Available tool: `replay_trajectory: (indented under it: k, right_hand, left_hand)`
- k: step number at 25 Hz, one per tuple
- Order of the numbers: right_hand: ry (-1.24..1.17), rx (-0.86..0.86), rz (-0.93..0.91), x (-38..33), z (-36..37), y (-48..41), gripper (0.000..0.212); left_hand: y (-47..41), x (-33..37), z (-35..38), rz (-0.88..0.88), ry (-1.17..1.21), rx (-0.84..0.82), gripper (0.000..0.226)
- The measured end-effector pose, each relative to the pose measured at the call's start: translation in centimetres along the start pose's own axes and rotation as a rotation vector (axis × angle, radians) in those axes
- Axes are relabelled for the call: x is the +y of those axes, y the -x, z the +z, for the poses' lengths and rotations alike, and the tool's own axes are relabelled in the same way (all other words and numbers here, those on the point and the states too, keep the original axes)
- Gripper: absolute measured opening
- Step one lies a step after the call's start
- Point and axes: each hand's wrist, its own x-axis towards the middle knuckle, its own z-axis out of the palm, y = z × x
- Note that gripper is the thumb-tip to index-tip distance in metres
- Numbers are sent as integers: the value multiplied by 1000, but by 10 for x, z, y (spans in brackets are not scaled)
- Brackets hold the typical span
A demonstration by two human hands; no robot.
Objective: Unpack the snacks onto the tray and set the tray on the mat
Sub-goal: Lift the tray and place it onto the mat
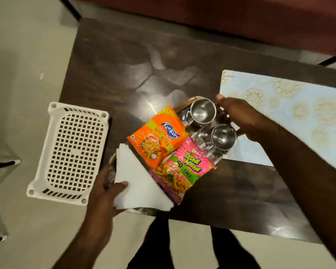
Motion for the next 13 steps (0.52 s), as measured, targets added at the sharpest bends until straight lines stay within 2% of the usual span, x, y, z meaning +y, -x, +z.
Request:
replay_trajectory:
  k: [4, 13]
  right_hand:
    - [-207, 39, 211, 80, -85, 33, 50]
    - [-567, 257, 305, 211, -245, 45, 32]
  left_hand:
    - [-10, 21, 66, 106, -138, -86, 46]
    - [-37, 39, 296, 131, -429, -292, 61]
